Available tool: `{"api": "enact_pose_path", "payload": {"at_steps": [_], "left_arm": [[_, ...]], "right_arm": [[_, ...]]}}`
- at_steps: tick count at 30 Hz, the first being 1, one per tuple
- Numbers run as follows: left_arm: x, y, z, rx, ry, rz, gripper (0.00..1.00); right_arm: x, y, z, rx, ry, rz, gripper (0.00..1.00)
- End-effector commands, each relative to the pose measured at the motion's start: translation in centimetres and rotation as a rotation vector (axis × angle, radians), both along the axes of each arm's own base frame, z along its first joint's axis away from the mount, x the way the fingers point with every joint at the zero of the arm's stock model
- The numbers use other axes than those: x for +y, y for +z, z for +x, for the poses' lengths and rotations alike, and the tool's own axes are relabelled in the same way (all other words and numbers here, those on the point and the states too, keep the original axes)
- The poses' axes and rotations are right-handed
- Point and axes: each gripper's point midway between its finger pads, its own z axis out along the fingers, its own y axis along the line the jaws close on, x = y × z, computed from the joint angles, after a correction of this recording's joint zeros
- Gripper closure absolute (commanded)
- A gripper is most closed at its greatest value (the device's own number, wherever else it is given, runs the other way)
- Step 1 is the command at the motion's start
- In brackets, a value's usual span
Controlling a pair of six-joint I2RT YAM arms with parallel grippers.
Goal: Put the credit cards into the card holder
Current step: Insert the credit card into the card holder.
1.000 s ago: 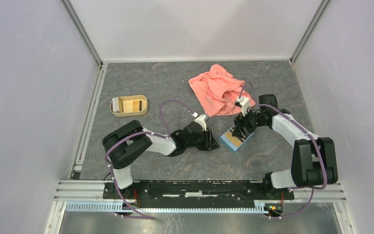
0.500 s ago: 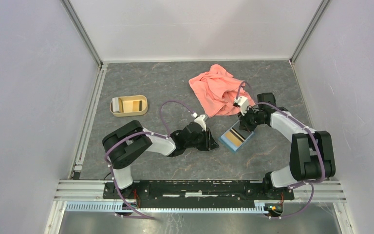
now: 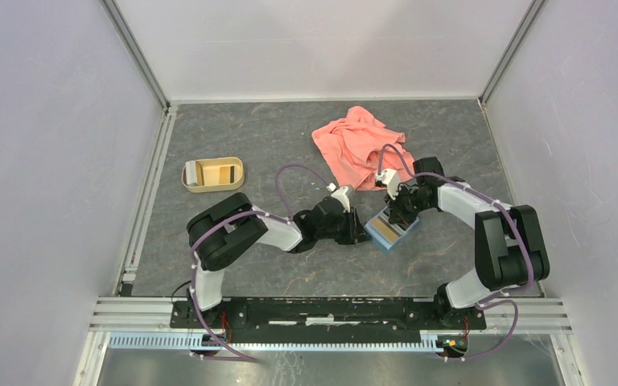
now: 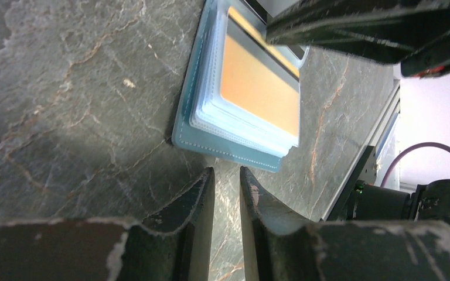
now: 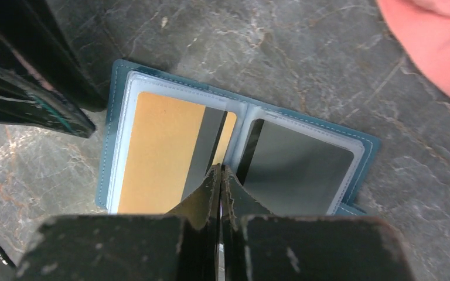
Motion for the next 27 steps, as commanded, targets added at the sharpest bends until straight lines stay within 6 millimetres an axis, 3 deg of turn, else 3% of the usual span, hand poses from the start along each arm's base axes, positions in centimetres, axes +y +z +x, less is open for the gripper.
{"api": "enact_pose_path", "payload": {"at_steps": [1,5,8,13,17,19,22,27], "left_arm": [[-0.3,-1.0,1.1,0.023,0.025,0.020,0.70],[0.5,-1.2,2.3,0.026,0.054,0.027,0.71],[1.4,-1.2,3.3,0.017,0.078,0.032,0.71],[3.0,-0.9,5.7,-0.007,0.116,0.045,0.70],[4.6,0.7,8.1,-0.072,0.132,0.039,0.70],[5.0,2.4,8.7,-0.131,0.128,0.033,0.69],[5.1,5.4,8.4,-0.217,0.105,0.000,0.68],[4.6,10.0,5.8,-0.367,0.079,-0.071,0.63]], "right_arm": [[1.0,-0.4,-2.1,0.064,0.064,0.042,0.98],[1.5,0.3,-2.2,0.060,0.074,0.068,0.98],[1.6,1.7,-1.1,0.006,0.046,0.085,0.94],[2.3,5.3,-0.2,-0.094,0.023,0.180,0.77],[1.9,7.3,0.0,-0.155,-0.006,0.257,0.70],[1.1,7.3,0.3,-0.165,-0.044,0.263,0.69],[0.4,5.7,-0.1,-0.109,-0.074,0.245,0.70],[0.0,2.7,-1.1,0.021,-0.069,0.199,0.76]]}}
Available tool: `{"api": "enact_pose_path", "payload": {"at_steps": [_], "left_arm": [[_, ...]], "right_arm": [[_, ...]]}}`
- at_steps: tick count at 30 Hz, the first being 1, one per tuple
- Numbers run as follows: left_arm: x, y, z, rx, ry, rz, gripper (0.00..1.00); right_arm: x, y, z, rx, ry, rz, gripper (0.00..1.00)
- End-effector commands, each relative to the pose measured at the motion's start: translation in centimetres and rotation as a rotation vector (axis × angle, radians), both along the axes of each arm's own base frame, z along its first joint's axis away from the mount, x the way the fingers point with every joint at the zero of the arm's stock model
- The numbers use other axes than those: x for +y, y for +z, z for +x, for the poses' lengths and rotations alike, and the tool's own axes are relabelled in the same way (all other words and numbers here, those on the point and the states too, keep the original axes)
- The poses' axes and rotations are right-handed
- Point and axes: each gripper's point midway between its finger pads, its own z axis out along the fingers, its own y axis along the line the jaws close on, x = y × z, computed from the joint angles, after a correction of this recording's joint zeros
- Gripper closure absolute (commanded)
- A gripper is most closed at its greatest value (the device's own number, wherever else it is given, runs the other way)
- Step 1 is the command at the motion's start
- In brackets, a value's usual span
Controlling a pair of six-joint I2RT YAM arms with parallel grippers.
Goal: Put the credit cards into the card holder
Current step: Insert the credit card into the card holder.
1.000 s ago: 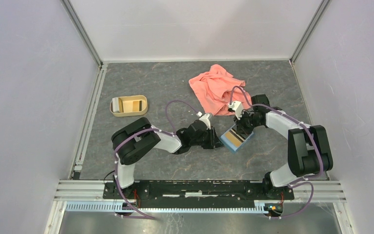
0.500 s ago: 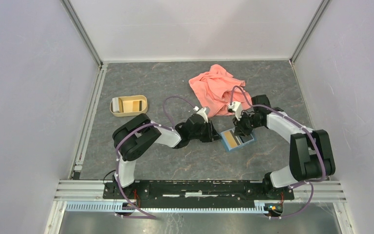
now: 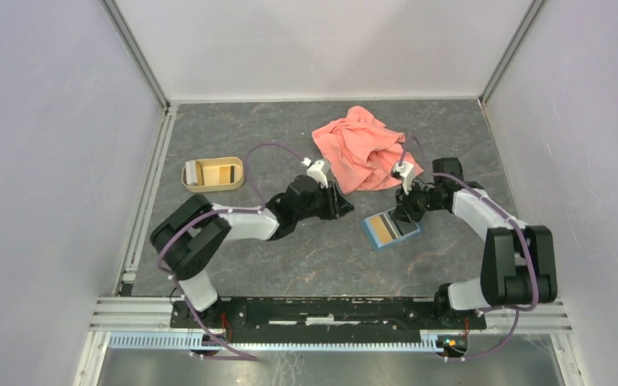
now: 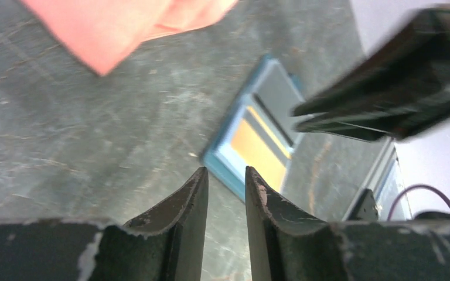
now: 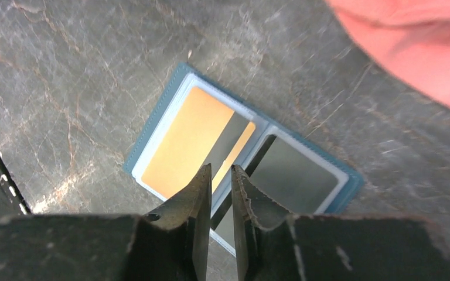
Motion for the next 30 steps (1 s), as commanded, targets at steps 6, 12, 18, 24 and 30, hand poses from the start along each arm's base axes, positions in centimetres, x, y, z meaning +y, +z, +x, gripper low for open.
{"api": "enact_pose_path", "payload": {"at_steps": [6,12,18,24,30], "left_arm": [[-0.1,8.2,-3.4,-0.345,-0.008,-0.115,0.45],[0.1,5.8,-3.0,-0.203,-0.003,-0.223,0.14],[-2.0,5.1,-3.8,-0.166,-0.039,-0.184,0.26],[-4.4,4.0,-5.1,-0.029,-0.062,-0.283,0.43],[-7.0,2.9,-5.2,0.056,-0.074,-0.331,0.44]], "right_arm": [[-0.9,-3.7,-1.6,0.149,0.016,-0.072,0.80],[-0.8,-5.2,-2.2,0.204,0.035,-0.099,0.82],[-1.1,-6.3,-2.7,0.256,0.039,-0.116,0.83],[-1.1,-6.5,-2.8,0.270,0.041,-0.119,0.83],[-1.2,-6.6,-2.9,0.274,0.044,-0.122,0.83]]}}
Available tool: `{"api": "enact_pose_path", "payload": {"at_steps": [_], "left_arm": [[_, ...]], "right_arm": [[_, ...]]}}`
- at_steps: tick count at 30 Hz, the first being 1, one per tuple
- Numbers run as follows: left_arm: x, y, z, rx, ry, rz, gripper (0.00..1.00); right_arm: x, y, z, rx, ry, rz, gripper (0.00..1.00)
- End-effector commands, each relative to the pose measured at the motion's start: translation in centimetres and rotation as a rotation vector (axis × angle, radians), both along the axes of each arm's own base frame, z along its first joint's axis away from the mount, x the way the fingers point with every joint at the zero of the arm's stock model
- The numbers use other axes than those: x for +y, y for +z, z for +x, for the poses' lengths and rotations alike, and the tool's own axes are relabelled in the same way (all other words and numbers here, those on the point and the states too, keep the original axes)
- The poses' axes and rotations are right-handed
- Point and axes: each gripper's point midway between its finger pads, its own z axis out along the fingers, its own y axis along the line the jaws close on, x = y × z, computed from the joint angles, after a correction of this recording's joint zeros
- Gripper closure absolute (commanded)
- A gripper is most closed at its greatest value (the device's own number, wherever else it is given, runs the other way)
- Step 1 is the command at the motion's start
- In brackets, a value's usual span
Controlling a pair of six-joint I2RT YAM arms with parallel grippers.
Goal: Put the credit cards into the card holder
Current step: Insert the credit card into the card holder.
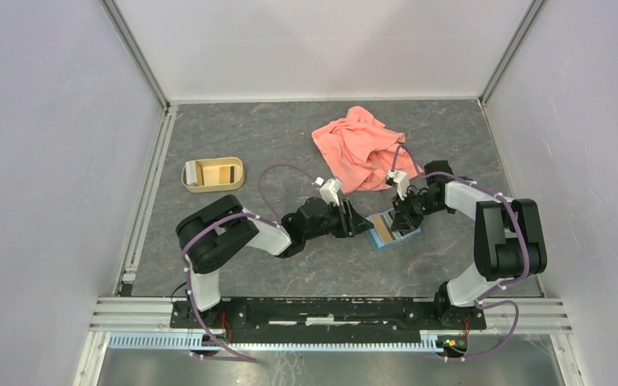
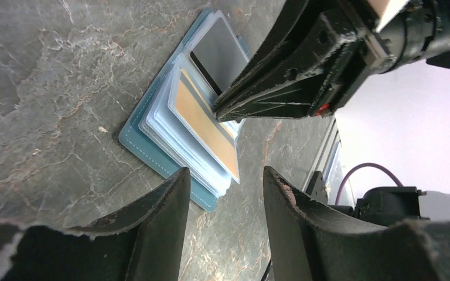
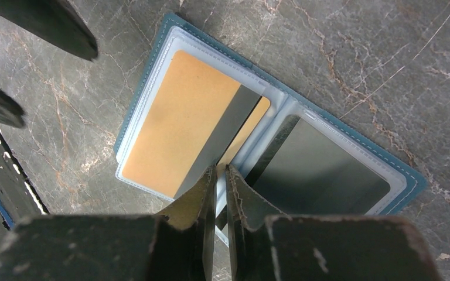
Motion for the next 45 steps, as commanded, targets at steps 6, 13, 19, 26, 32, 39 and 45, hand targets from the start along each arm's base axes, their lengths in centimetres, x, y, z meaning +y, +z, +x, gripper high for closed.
{"api": "enact_pose_path", "payload": {"at_steps": [6,13,19,26,32,39,45], "left_arm": [[-3.5,1.0,0.4,0.102,0.001,-0.117,0.44],[-3.8,-0.7,0.7,0.140,0.018,-0.099,0.45],[-4.0,-1.1,0.8,0.149,0.022,-0.094,0.46],[-4.3,-0.7,0.9,0.144,0.019,-0.107,0.49],[-4.6,-1.2,1.0,0.165,0.022,-0.108,0.51],[-5.4,-2.0,1.4,0.197,0.020,-0.099,0.59],[-5.6,-2.3,1.9,0.203,0.022,-0.089,0.81]], "right_arm": [[-0.6,-1.4,-0.7,0.030,0.026,-0.054,0.83],[-0.7,-1.4,-0.7,0.031,0.026,-0.053,0.83],[-0.6,-1.4,-0.7,0.030,0.027,-0.053,0.83],[-0.6,-1.4,-0.7,0.031,0.028,-0.053,0.83],[-0.6,-1.4,-0.7,0.030,0.027,-0.053,0.83],[-0.2,-0.3,-0.4,-0.001,0.038,-0.020,0.81],[0.0,3.6,0.9,-0.128,0.040,0.060,0.71]]}}
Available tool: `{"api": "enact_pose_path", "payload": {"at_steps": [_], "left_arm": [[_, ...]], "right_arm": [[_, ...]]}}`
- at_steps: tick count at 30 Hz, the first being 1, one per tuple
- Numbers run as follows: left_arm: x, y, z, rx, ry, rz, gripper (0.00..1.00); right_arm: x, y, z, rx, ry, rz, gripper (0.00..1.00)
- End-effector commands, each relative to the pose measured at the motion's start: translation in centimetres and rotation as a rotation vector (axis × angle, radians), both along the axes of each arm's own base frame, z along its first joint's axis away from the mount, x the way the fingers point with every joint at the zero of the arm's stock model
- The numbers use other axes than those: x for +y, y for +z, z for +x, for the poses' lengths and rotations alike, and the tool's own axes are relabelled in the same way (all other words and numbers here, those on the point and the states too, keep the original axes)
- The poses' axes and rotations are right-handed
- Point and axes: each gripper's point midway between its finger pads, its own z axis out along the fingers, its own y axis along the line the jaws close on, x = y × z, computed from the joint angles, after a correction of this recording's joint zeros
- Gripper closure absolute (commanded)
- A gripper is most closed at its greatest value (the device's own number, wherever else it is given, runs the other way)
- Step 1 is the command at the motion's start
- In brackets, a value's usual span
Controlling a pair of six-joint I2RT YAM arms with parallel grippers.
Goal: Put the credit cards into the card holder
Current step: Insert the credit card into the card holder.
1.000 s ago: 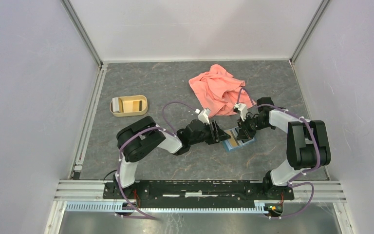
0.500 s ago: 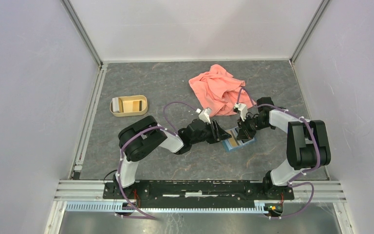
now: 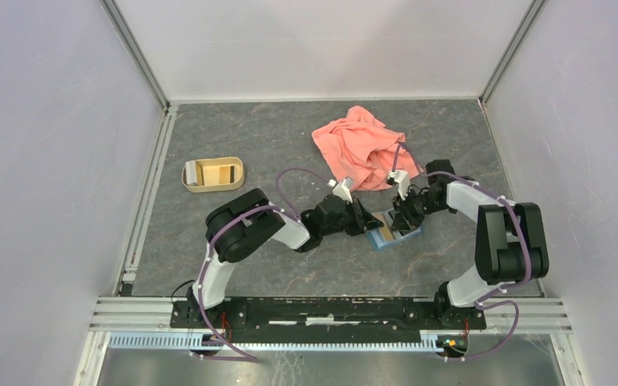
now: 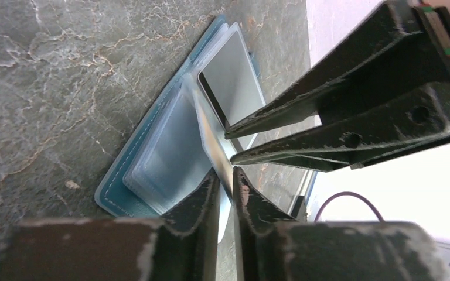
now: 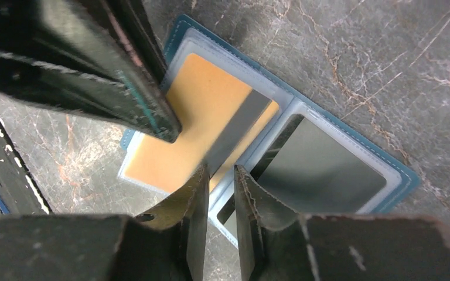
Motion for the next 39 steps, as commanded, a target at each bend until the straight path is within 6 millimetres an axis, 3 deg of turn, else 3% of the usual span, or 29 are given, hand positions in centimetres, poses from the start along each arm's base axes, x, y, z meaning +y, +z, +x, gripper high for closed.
{"api": "enact_pose_path", "payload": {"at_steps": [1,4,7,11,19,27,33,39], "left_arm": [[-0.9,1.1,0.8,0.008,0.002,-0.038,0.85],[-0.5,0.8,1.3,0.003,0.000,-0.014,0.93],[-0.1,0.8,1.8,-0.018,-0.010,0.042,0.95],[-0.2,1.1,2.5,-0.065,-0.050,0.160,0.94],[-2.7,2.1,2.3,-0.025,-0.137,0.131,0.76],[-5.9,4.6,2.2,-0.026,-0.198,-0.019,0.59],[-9.2,4.9,2.0,-0.007,-0.245,-0.100,0.56],[-9.7,5.7,2.4,-0.048,-0.241,-0.109,0.55]], "right_arm": [[-0.1,3.9,1.1,-0.134,0.017,0.063,0.70],[-1.9,5.7,2.2,-0.217,-0.054,0.071,0.67],[-3.7,6.7,3.2,-0.285,-0.140,0.054,0.65],[-5.5,6.6,4.0,-0.307,-0.228,0.021,0.63],[-6.8,4.4,3.7,-0.227,-0.265,-0.006,0.62],[-7.6,4.1,3.6,-0.200,-0.290,0.020,0.61],[-8.6,4.7,3.6,-0.207,-0.340,0.067,0.61],[-9.2,5.5,3.7,-0.238,-0.357,0.079,0.60]]}}
